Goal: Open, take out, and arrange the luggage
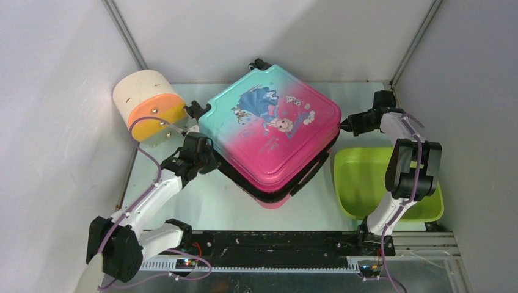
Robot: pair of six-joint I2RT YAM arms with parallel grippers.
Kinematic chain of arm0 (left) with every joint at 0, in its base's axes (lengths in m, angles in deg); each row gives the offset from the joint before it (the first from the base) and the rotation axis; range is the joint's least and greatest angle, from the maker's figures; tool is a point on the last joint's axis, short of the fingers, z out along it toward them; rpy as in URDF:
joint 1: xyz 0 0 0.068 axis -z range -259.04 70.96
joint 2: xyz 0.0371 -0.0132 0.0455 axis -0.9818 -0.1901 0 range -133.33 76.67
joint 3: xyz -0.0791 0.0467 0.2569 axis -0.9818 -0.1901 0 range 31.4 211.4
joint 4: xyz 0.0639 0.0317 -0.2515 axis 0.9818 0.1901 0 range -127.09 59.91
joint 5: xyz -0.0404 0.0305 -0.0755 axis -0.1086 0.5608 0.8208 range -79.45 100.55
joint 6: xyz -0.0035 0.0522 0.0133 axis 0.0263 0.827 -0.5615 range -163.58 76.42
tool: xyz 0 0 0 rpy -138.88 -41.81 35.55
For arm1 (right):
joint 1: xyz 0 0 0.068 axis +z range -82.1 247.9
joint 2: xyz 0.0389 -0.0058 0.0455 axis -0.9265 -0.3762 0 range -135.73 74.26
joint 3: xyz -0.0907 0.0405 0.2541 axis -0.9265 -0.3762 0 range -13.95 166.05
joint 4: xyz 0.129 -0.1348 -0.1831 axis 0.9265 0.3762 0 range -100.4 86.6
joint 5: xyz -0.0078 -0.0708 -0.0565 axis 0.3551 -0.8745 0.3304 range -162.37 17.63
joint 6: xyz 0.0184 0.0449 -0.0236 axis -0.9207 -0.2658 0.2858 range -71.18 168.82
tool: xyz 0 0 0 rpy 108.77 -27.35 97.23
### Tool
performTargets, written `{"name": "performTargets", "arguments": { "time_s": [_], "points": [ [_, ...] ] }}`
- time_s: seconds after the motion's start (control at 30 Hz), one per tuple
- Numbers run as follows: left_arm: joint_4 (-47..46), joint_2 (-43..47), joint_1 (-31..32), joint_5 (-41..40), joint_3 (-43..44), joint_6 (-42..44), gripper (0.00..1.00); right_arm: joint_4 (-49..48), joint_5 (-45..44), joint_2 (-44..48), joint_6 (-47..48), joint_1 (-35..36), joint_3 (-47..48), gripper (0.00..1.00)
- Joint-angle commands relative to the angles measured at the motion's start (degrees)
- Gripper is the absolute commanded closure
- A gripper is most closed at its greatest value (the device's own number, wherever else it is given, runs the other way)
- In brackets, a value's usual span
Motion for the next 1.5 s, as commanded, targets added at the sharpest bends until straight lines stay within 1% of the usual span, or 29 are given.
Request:
{"name": "performTargets", "arguments": {
  "time_s": [0.0, 0.2, 0.33, 0.43, 0.5, 0.6, 0.67, 0.87, 0.97, 1.03, 1.1, 1.13, 1.17, 1.2, 1.23, 1.33, 1.4, 1.43, 1.47],
  "points": [
    [0.6, 2.1, 0.4, 3.5, 2.6, 11.7, 1.0, -13.6, -2.0, -1.7, 7.2, -0.6, 1.4, 1.0],
    [0.6, 0.7, 0.4, 4.9, 2.5, 13.0, 1.0, -22.1, 4.2, -5.7, 11.5, -0.9, 2.7, 1.0],
    [0.6, 1.0, 0.4, 5.0, 2.5, 13.8, 1.0, -23.9, 6.8, -9.8, 15.7, -0.4, 7.1, 1.0],
    [0.0, 1.5, 0.4, 5.2, 2.3, 14.4, 1.0, -26.9, 10.0, -11.8, 16.3, 0.6, 8.8, 1.0],
    [-0.5, 1.8, 0.4, 5.4, 2.0, 14.6, 1.0, -29.5, 12.7, -13.2, 16.1, 1.6, 10.2, 1.0],
    [-1.2, 2.0, 0.4, 5.5, 1.8, 14.8, 1.0, -31.2, 13.8, -14.9, 15.4, 3.3, 12.0, 1.0],
    [-1.2, 2.1, 0.4, 5.5, 1.8, 14.9, 1.0, -34.0, 14.2, -15.7, 14.3, 3.9, 12.4, 1.0],
    [-1.3, 3.2, 0.4, 5.5, 1.5, 15.5, 1.0, -44.3, 16.0, -18.0, 10.2, 4.5, 12.6, 1.0],
    [-1.6, 3.6, 0.4, 7.1, 1.2, 15.6, 1.0, -51.7, 18.8, -19.7, 7.3, 4.7, 12.8, 1.0],
    [-1.9, 3.6, 0.4, 7.3, 1.2, 15.5, 1.0, -55.2, 20.6, -20.6, 6.1, 5.0, 12.9, 1.0],
    [-2.1, 3.7, 0.4, 7.4, 1.4, 15.4, 1.0, -56.4, 22.1, -21.1, 5.9, 5.1, 13.1, 1.0],
    [-2.2, 3.8, 0.4, 7.6, 1.5, 15.3, 1.0, -56.2, 22.6, -21.2, 6.0, 5.0, 13.2, 0.95],
    [-2.3, 3.8, 0.4, 7.8, 1.6, 15.3, 1.0, -55.6, 22.8, -21.1, 6.8, 4.8, 13.3, 0.92],
    [-2.4, 3.9, 0.4, 7.9, 1.8, 15.2, 1.0, -53.5, 22.8, -21.0, 7.3, 4.6, 13.4, 0.83],
    [-2.5, 4.0, 0.4, 8.3, 1.9, 15.0, 1.0, -51.8, 22.5, -20.4, 9.0, 4.0, 13.7, 0.68],
    [-3.5, 4.6, 0.4, 9.0, 2.4, 14.3, 1.0, -42.1, 19.8, -16.6, 15.8, 2.7, 14.0, 0.55],
    [-3.9, 5.2, 0.6, 9.5, 2.8, 13.5, 0.96, -37.8, 18.7, -13.8, 18.0, 1.6, 14.0, 0.49],
    [-4.2, 5.7, 0.8, 9.6, 3.3, 13.2, 0.89, -36.7, 18.5, -12.9, 18.5, 0.8, 14.0, 0.4],
    [-4.3, 5.9, 1.0, 9.7, 3.5, 12.9, 0.86, -34.9, 18.2, -11.0, 19.3, 0.4, 14.0, 0.36]
  ]
}}
